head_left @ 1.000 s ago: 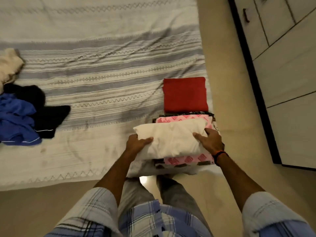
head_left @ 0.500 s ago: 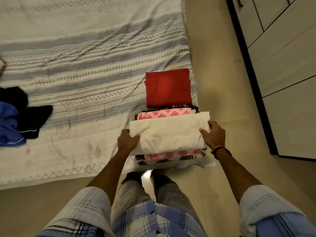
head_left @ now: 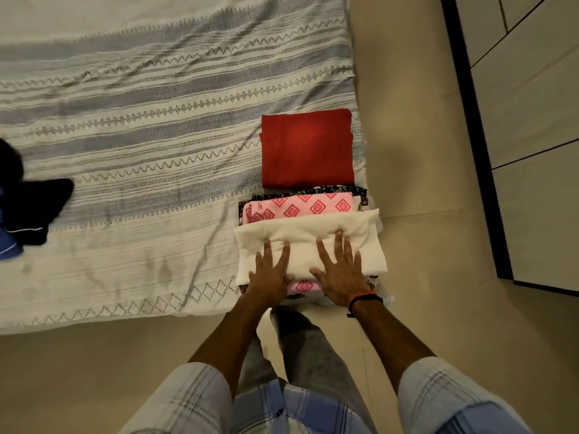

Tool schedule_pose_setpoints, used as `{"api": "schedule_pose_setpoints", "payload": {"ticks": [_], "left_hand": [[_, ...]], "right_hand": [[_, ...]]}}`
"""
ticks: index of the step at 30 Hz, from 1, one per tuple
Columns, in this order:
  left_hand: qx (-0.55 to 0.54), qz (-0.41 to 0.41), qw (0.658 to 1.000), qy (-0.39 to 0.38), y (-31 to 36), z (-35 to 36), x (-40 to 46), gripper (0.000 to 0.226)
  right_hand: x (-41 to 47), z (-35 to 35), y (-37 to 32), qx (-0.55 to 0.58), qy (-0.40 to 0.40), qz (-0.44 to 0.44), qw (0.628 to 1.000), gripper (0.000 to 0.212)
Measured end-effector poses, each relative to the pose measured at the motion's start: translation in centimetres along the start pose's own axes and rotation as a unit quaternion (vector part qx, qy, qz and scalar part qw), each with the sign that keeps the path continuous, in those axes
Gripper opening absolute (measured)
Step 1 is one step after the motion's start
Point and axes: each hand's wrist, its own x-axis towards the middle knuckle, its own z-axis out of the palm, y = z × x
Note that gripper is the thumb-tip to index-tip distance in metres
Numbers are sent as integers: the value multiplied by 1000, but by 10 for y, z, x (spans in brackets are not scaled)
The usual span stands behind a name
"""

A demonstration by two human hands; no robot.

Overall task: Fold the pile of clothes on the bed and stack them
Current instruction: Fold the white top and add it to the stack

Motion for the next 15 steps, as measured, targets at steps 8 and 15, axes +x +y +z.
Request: {"api": "schedule_pose_setpoints", "payload": {"ticks": [8, 15], "left_hand": [[-13, 6, 1000, 1, -13, 15, 35, 76], [8, 15, 999, -32, -14, -15, 9, 80]], "right_hand": [[28, 15, 10, 9, -25, -3, 1000, 72], [12, -8, 6, -1, -43, -4, 999, 72]]}}
